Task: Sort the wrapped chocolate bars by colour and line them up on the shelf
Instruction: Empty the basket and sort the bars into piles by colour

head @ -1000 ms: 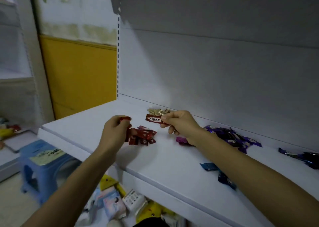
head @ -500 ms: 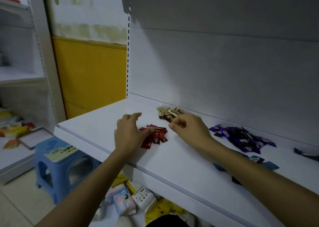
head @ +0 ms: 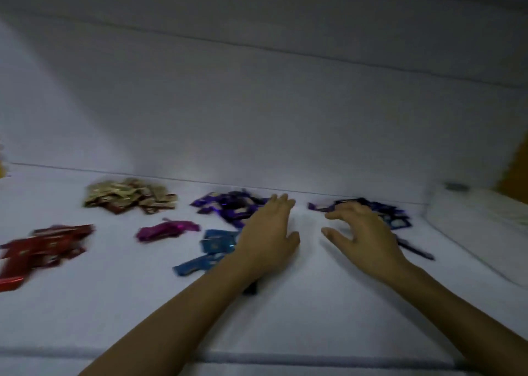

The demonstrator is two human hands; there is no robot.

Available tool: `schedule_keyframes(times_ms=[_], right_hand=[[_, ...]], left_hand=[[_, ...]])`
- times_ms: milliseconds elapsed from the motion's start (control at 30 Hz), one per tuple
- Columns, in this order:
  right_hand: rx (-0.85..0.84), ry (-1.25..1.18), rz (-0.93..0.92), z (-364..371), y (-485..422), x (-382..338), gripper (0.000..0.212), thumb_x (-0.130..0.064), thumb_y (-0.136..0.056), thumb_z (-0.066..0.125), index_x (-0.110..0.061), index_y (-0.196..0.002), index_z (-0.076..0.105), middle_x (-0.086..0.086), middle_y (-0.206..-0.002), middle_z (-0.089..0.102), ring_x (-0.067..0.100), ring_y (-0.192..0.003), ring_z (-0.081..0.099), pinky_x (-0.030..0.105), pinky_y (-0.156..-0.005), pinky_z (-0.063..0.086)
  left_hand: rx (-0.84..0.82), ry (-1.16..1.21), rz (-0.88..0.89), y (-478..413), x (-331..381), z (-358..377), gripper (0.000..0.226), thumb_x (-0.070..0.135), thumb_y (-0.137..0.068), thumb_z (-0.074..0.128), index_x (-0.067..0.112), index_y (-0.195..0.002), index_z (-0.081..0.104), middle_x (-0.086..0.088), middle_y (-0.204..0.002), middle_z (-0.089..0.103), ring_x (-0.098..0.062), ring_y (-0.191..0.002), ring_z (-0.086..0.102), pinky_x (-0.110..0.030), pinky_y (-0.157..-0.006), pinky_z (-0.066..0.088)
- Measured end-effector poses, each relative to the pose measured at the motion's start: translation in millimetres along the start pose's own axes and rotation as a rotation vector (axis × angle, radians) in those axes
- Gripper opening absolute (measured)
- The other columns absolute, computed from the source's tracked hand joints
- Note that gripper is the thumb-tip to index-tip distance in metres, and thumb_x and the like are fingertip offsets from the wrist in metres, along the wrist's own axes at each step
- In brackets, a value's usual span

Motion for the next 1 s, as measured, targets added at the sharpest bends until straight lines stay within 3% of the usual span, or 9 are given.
schedule_keyframes(times_ms=[100, 233, 367, 533, 667, 767, 867, 933, 1000], right_hand=[[0.082, -0.052, 0.24, -23.4, 13.2, 92.3, 0.03, -0.027, -0.084, 0.069, -0.016, -0.111, 0.066, 0.005, -0.114, 0.06, 0.024, -0.108, 0.054, 0.033, -0.09, 0.044], [0.001, 0.093, 0.461, -25.6, 23.8, 177.0, 0.04, -0.044, -0.086, 0.063, -0.018, -0.116, 0.062, 0.007, -0.113, 0.058, 0.023, -0.107, 0.053, 0.03, -0.083, 0.044], [-0.022, 0.145, 0.399, -15.9, 8.9, 187.9, 0.024, -0.048, -0.083, 0.061, -0.025, -0.078, 0.067, -0.005, -0.077, 0.062, 0.01, -0.068, 0.055, 0.024, -0.054, 0.038], [-0.106, 0.129, 0.36, -9.1, -25.1, 177.6, 0.034, -0.049, -0.078, 0.067, -0.017, -0.069, 0.063, -0.008, -0.067, 0.057, 0.011, -0.062, 0.052, 0.024, -0.056, 0.038], [-0.081, 0.279, 0.321, -9.0, -32.7, 172.4, 0.044, -0.059, -0.078, 0.061, -0.019, -0.059, 0.052, -0.01, -0.06, 0.052, 0.005, -0.054, 0.046, 0.021, -0.048, 0.028], [-0.054, 0.263, 0.336, -16.6, -43.0, 171.1, 0.047, -0.058, -0.079, 0.059, -0.018, -0.057, 0.05, -0.005, -0.06, 0.056, 0.012, -0.057, 0.053, 0.022, -0.051, 0.035], [0.106, 0.139, 0.35, -20.4, -45.7, 180.9, 0.035, -0.046, -0.089, 0.055, -0.017, -0.069, 0.059, 0.001, -0.074, 0.064, 0.018, -0.068, 0.058, 0.028, -0.059, 0.043], [0.228, 0.07, 0.313, -16.6, -40.2, 193.9, 0.026, -0.037, -0.094, 0.052, -0.015, -0.09, 0.066, 0.008, -0.092, 0.064, 0.023, -0.084, 0.057, 0.034, -0.067, 0.047], [0.169, 0.053, 0.351, -4.3, -37.0, 211.0, 0.033, -0.036, -0.095, 0.049, -0.013, -0.115, 0.062, 0.015, -0.111, 0.059, 0.03, -0.102, 0.052, 0.038, -0.083, 0.045]], left_hand=[[-0.212, -0.103, 0.04, -37.5, 47.3, 65.1, 0.074, 0.047, -0.096, 0.046, 0.015, -0.153, 0.011, -0.006, -0.162, 0.003, -0.021, -0.149, 0.0, -0.038, -0.12, 0.008], [-0.317, -0.166, 0.041, -75.3, 83.6, 116.9, 0.077, 0.056, -0.096, 0.038, 0.015, -0.153, 0.008, -0.007, -0.162, -0.002, -0.022, -0.149, -0.005, -0.044, -0.118, 0.003], [-0.303, -0.251, -0.018, -90.3, 82.3, 131.3, 0.072, 0.06, -0.096, 0.028, 0.02, -0.153, 0.011, -0.004, -0.162, 0.001, -0.023, -0.149, -0.004, -0.049, -0.118, 0.002], [-0.379, -0.397, -0.157, -80.1, 59.8, 111.7, 0.076, 0.071, -0.091, 0.015, 0.026, -0.151, 0.018, -0.002, -0.162, -0.002, -0.028, -0.148, -0.003, -0.068, -0.109, 0.008], [-0.423, -0.536, -0.265, -66.1, 44.1, 83.7, 0.081, 0.074, -0.089, 0.02, 0.021, -0.15, 0.024, -0.005, -0.161, 0.001, -0.033, -0.146, 0.007, -0.058, -0.105, 0.029], [-0.387, -0.635, -0.22, -68.1, 48.7, 74.8, 0.074, 0.069, -0.092, 0.025, 0.017, -0.146, 0.029, -0.011, -0.152, 0.026, -0.031, -0.139, 0.023, -0.045, -0.097, 0.039], [-0.283, -0.528, -0.134, -82.1, 61.7, 83.4, 0.075, 0.068, -0.091, 0.033, 0.02, -0.148, 0.024, -0.009, -0.149, 0.031, -0.029, -0.135, 0.03, -0.044, -0.097, 0.038], [-0.235, -0.367, -0.105, -95.5, 70.3, 98.1, 0.089, 0.078, -0.082, 0.036, 0.026, -0.151, 0.014, -0.006, -0.157, 0.017, -0.03, -0.141, 0.021, -0.049, -0.105, 0.032], [-0.234, -0.288, -0.103, -110.5, 74.9, 112.8, 0.103, 0.088, -0.071, 0.034, 0.03, -0.152, 0.007, -0.004, -0.161, 0.004, -0.03, -0.146, 0.009, -0.055, -0.111, 0.021]])
Point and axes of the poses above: each hand's wrist, its own y-axis away from the middle knuckle, its own z-axis out of the palm, x = y × z, the point moved 5 cm from there along -y, towards the middle knuckle
